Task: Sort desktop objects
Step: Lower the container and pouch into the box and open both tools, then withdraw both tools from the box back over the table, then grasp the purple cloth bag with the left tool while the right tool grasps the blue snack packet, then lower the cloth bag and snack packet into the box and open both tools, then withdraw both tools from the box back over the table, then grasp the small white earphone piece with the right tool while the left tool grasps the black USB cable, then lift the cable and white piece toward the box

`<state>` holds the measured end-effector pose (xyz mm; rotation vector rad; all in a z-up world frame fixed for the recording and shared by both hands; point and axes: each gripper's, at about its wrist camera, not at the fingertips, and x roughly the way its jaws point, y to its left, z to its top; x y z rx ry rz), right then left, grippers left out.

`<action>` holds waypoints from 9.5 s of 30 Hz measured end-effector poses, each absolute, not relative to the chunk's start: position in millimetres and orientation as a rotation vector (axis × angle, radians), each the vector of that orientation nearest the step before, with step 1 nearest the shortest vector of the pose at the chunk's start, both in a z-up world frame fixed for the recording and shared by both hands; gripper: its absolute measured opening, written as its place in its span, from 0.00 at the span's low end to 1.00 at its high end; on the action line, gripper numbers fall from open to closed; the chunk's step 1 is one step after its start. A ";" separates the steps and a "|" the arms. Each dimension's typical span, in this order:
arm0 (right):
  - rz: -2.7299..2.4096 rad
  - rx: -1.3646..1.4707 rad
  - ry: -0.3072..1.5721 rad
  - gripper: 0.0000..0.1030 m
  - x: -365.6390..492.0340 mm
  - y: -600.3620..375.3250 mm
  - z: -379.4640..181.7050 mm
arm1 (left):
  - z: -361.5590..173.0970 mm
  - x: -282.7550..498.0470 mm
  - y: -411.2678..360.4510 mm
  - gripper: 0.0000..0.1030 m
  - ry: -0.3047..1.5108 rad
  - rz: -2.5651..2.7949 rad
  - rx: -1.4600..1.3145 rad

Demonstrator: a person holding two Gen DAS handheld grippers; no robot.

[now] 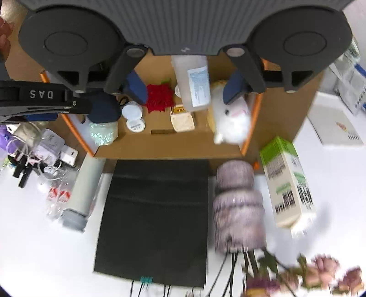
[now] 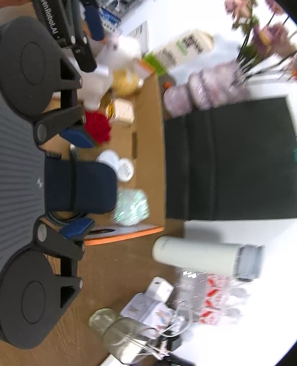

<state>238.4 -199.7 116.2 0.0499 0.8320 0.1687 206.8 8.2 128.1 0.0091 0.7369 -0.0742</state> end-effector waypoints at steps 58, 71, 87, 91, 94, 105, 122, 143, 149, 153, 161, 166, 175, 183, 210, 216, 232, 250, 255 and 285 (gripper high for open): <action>0.298 -0.042 0.667 0.70 -29.1 -222.0 13.4 | 19.4 -33.2 27.1 1.00 0.633 -0.066 -0.042; 0.562 0.041 0.694 0.69 118.9 -122.6 31.9 | 3.2 61.2 48.9 1.00 0.724 0.056 0.022; 0.522 -0.080 0.721 0.10 128.4 -89.8 6.1 | 3.6 45.7 60.5 0.42 0.643 0.084 -0.023; 0.493 -0.078 0.684 0.08 93.8 -106.5 13.8 | 3.9 28.7 45.0 0.11 0.633 0.075 0.017; 0.467 -0.059 0.635 0.08 57.5 -129.3 22.8 | 4.3 6.3 37.9 0.08 0.631 0.024 -0.015; 0.326 0.069 0.547 0.06 -44.7 -223.1 46.0 | 51.3 -77.5 4.5 0.07 0.515 -0.145 -0.103; 0.322 0.069 0.375 0.06 -16.7 -251.4 106.4 | 126.7 -7.4 -4.5 0.07 0.359 -0.230 0.024; 0.258 0.004 0.764 0.15 337.8 -182.8 75.7 | 73.8 249.9 -29.6 0.48 0.689 -0.263 0.156; 0.178 -0.023 0.759 0.46 335.8 -193.6 74.4 | 94.5 244.6 -1.6 0.55 0.678 -0.201 0.105; 0.183 -0.038 0.757 0.59 312.9 -207.3 90.7 | 108.6 232.9 9.3 0.56 0.665 -0.132 0.066; 0.204 -0.191 0.671 0.73 229.2 -207.5 133.7 | 123.7 180.5 22.8 0.81 0.635 -0.019 0.028; 0.260 -0.228 0.619 0.79 162.2 -203.8 135.1 | 121.5 132.4 28.3 0.87 0.615 0.007 -0.035; 0.251 -0.152 0.614 0.80 34.2 -216.8 68.9 | 69.9 16.3 9.1 0.90 0.576 0.004 -0.041; 0.164 -0.088 0.557 0.80 -58.4 -224.0 32.9 | 28.2 -71.9 -11.0 0.91 0.618 -0.052 -0.062; 0.168 -0.091 0.630 0.80 -83.9 -220.9 12.5 | 15.2 -90.5 -29.1 0.90 0.693 -0.074 -0.006; 0.172 -0.082 0.635 0.80 -74.3 -224.5 11.9 | 13.7 -79.3 -28.4 0.90 0.697 -0.079 -0.011; 0.227 0.017 0.598 0.50 55.0 -242.1 32.2 | 35.2 23.0 -31.5 0.71 0.649 -0.152 -0.019; 0.340 -0.026 0.712 0.23 143.9 -223.0 5.7 | 8.8 106.9 -49.8 0.43 0.803 -0.274 -0.201; 0.313 0.158 0.569 0.23 127.7 -261.7 23.3 | 8.0 118.9 -62.5 0.43 0.807 -0.217 -0.246; 0.228 0.237 0.414 0.23 0.9 -284.7 31.1 | 73.9 -48.0 -12.0 0.02 0.562 -0.293 -0.306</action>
